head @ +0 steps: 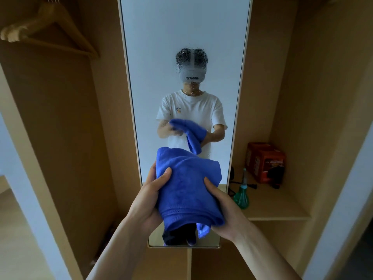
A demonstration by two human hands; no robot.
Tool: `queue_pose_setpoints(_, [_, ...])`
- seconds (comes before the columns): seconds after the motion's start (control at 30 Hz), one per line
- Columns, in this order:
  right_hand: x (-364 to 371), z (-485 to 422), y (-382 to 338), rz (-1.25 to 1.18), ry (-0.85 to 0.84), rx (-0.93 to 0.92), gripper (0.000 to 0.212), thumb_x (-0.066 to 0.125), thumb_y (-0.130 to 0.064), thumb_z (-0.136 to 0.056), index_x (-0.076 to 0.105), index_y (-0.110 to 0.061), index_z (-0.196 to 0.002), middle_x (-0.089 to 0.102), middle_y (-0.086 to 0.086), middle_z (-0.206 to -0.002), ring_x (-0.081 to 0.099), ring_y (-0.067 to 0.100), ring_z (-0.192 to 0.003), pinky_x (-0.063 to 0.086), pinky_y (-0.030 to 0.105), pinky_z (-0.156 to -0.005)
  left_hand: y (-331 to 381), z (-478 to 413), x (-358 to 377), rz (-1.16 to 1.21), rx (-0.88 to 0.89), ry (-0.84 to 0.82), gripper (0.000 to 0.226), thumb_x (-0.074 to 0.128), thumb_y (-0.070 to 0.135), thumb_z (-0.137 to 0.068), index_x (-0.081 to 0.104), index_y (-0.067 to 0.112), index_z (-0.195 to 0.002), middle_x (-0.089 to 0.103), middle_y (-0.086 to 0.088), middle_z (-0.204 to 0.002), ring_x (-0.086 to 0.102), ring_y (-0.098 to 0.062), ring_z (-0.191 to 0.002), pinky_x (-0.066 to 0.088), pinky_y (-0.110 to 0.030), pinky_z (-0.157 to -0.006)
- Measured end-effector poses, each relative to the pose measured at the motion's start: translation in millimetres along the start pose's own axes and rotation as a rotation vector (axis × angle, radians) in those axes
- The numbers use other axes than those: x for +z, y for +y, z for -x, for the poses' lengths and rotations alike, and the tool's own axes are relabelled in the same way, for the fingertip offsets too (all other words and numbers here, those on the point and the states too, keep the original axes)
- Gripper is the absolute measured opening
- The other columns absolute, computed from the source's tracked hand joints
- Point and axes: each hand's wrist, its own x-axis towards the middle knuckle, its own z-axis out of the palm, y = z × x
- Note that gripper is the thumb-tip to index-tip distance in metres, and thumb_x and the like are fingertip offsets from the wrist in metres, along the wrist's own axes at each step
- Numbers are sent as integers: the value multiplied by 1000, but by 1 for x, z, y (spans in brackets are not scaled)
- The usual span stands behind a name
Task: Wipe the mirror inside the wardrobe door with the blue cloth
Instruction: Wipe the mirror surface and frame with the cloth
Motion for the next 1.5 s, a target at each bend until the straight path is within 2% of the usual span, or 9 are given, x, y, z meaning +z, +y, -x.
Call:
queue_pose_setpoints(0.27, [4,-2,-16,18,73,10,38,82,-26,-82,74,-14,-116,67,15,-129,66,38,-115,58,45,-85,14,-4,-24,-117,-98,-14,35,69,29,-93,66,36,-127,71,-11,-126,70,-37,-112,61,-45,-77])
queue_pose_setpoints(0.57, [10,-24,-33,66,58,-40,47,84,-26,-76,72,-17,-120,66,14,-132,64,37,-120,53,49,-96,18,-39,-46,-21,-170,-96,50,72,51,-91,65,23,-133,65,-17,-134,64,-38,-123,58,-45,-88])
queue_pose_setpoints(0.73, [18,-42,-36,111,74,-87,62,82,-18,-64,69,-13,-124,67,18,-129,66,39,-116,54,51,-96,24,-61,-53,-269,0,1,36,68,35,-96,61,44,-130,70,-15,-124,71,-33,-110,59,-47,-89])
queue_pose_setpoints(0.83, [22,-51,-41,192,76,-111,74,83,-22,-62,62,-12,-132,67,18,-129,67,36,-113,58,44,-86,32,-68,-56,-252,76,-50,47,68,21,-95,58,52,-130,75,-12,-117,73,-34,-107,61,-42,-80])
queue_pose_setpoints(1.0, [34,-60,-46,378,94,-135,67,86,-58,-66,69,-28,-124,68,6,-131,66,25,-119,58,32,-86,50,-74,-56,-349,310,-56,39,62,13,-98,64,38,-128,74,-8,-119,71,-32,-110,57,-50,-92])
queue_pose_setpoints(1.13, [37,-71,-44,360,300,-154,58,79,-55,-77,68,-23,-124,73,6,-121,70,27,-111,56,44,-93,58,-75,-53,-455,315,-81,38,76,28,-86,71,40,-121,71,16,-122,70,-17,-115,56,-46,-98])
queue_pose_setpoints(1.23, [35,-68,-46,266,307,-174,41,81,-37,-75,76,-22,-113,74,9,-118,72,29,-105,59,40,-78,60,-77,-54,-345,252,-146,49,81,25,-81,70,37,-127,71,14,-125,70,-20,-115,60,-37,-88])
queue_pose_setpoints(1.4, [37,-59,-42,135,85,-241,47,65,-37,-96,60,-16,-137,58,15,-142,55,36,-131,44,50,-108,56,-76,-52,-167,145,-230,51,79,25,-83,67,35,-132,70,3,-131,68,-27,-120,60,-34,-86])
queue_pose_setpoints(1.5, [42,-62,-36,37,73,-241,65,62,-43,-97,44,-8,-148,55,18,-144,53,38,-133,37,52,-114,47,-69,-42,-293,125,-241,42,67,34,-92,65,38,-133,68,6,-133,66,-21,-121,58,-31,-90])
